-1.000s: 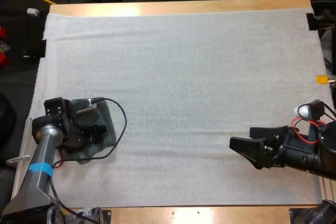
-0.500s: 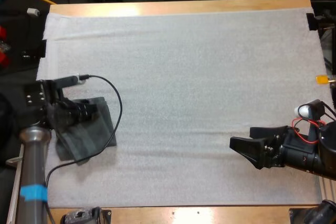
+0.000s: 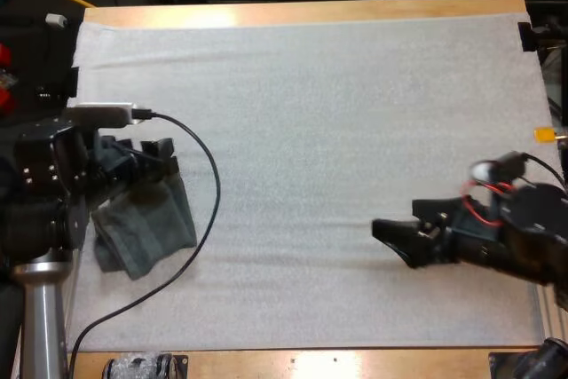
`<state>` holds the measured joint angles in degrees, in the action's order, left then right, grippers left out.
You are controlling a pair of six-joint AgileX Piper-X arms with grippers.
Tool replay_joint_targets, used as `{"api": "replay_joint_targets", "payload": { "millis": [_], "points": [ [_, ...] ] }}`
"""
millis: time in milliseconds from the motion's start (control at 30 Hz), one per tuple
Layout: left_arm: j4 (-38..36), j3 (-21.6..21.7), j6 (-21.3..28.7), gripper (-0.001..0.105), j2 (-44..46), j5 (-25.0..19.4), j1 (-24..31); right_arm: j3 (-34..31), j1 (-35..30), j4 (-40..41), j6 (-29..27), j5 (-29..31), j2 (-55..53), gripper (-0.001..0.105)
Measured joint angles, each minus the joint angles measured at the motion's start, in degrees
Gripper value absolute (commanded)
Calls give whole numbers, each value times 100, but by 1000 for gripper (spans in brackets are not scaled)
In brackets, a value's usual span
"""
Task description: Pick towel from pile, fold and stack
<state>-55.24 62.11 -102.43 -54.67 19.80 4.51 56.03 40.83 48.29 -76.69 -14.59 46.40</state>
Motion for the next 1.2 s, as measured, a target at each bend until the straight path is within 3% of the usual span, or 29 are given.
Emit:
{"api": "replay_joint_targets", "payload": {
  "millis": [200, 500, 700, 900, 1200],
  "points": [
    [-8, 324, 30, 60, 222, -67, -274, 0, -461, -558, -199, 224, 663, 80],
    [-156, 362, 122, 60, 513, -248, -336, 0, -2080, -893, -505, 241, 739, 80],
    [-156, 362, 264, 60, 712, -578, -428, 0, -3139, -544, -846, 241, 250, 80],
    [-198, 362, 736, 60, 887, -1199, -989, 0, -3931, 13, -1331, 241, -387, 80],
    [-526, 362, 855, 60, 1475, -1342, -1188, 0, -4132, 816, -2033, 286, -1390, 80]
  ]
}}
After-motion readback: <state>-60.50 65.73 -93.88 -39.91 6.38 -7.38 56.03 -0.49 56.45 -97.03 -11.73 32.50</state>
